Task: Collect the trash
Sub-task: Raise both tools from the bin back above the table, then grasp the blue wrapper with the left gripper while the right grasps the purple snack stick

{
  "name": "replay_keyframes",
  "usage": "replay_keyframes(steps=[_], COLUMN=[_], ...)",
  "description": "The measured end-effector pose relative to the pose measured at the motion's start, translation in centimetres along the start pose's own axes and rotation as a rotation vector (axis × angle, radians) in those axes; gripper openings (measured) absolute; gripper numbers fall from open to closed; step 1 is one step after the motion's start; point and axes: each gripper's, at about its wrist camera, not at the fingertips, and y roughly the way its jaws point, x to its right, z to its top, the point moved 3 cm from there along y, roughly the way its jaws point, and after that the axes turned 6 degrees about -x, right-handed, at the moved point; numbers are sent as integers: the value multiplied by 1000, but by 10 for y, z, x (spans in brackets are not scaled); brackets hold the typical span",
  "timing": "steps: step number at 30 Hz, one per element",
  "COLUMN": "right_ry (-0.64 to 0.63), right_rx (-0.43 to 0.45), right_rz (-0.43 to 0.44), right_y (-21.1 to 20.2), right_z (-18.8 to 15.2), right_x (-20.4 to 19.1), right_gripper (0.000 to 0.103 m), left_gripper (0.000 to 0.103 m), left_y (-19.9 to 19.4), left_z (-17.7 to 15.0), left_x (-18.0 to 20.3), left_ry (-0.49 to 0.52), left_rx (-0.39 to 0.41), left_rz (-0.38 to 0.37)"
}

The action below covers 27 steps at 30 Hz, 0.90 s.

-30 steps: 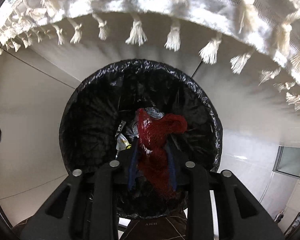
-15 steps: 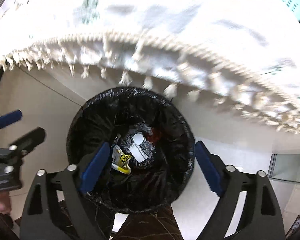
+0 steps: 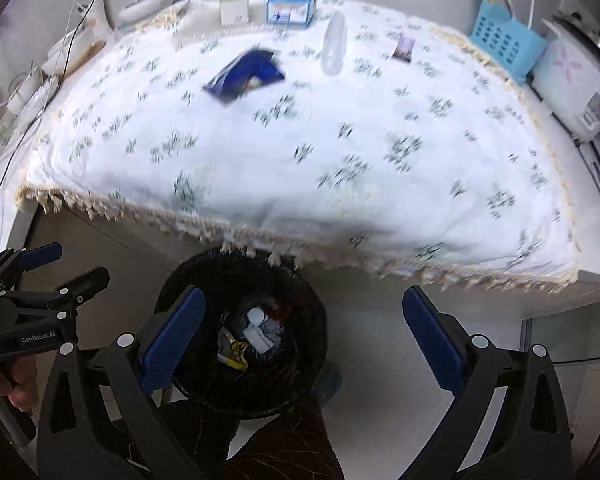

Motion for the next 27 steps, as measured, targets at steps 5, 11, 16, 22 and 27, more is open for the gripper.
replay_keyframes(steps=[5, 11, 16, 22, 27], right_ry=[30, 65, 81, 87, 113], right_rx=[36, 74, 89, 82, 48], right_rz=[-7, -25, -37, -35, -15], right_y=[-21, -31, -26, -9, 15], right_z=[17, 50, 84, 127, 161], right_x=[18, 44, 64, 83, 100], right_gripper=[95, 95, 95, 95, 95], left_gripper=[97, 97, 96, 96, 94], left_y=[-25, -41, -39, -23, 0], left_z=[24, 62, 99, 138, 167], left_x=[11, 28, 43, 57, 64], left_ry=[11, 37, 61, 98, 114], left_rx=[30, 63, 72, 52, 17], left_rz=[-7, -16, -15, -9, -19])
